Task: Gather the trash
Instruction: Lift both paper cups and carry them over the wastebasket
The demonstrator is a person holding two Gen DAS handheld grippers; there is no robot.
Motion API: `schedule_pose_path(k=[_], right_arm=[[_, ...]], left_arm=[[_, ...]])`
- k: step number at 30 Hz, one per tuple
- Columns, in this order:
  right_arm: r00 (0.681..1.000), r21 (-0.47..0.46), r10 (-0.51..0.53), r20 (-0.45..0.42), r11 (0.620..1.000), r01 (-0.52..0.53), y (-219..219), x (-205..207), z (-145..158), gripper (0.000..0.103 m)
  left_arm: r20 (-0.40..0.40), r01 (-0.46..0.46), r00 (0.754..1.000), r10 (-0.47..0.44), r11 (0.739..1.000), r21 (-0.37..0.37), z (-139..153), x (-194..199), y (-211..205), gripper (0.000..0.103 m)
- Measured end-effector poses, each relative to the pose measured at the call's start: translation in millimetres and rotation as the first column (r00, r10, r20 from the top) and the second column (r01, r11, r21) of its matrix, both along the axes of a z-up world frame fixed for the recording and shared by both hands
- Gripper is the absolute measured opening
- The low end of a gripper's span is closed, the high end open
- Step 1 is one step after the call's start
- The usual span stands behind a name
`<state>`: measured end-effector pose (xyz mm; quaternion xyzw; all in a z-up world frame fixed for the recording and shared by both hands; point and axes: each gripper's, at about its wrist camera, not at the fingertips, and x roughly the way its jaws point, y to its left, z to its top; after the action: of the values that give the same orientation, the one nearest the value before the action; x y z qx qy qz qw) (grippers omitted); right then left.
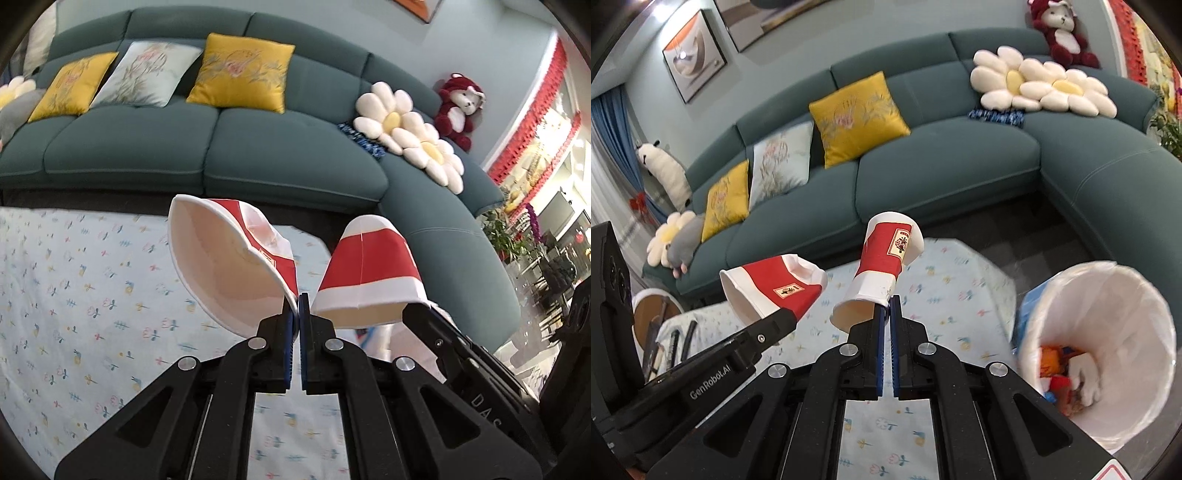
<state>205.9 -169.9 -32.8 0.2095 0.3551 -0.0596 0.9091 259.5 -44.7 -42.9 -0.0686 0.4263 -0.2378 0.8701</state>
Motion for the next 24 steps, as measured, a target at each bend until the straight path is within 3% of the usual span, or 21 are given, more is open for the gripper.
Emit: schedule_pose_path(k=[12, 24], right_arm=[[0.993, -0.018, -0.068, 0.096, 0.997, 0.070, -49.8, -59.3, 52.7, 0.003], [0.977, -0.007, -0.157, 0.142, 0.987, 0.160, -110.7, -115.4, 70.3, 0.003]], left_arm=[[0.082, 0.092, 0.992, -0.092, 0.996, -0.004, 50.4, -53.3, -57.1, 0.002], [0.120, 0.186, 0.975, -0.185, 0.983, 0.005, 71.0, -95.4, -117.2, 0.002]])
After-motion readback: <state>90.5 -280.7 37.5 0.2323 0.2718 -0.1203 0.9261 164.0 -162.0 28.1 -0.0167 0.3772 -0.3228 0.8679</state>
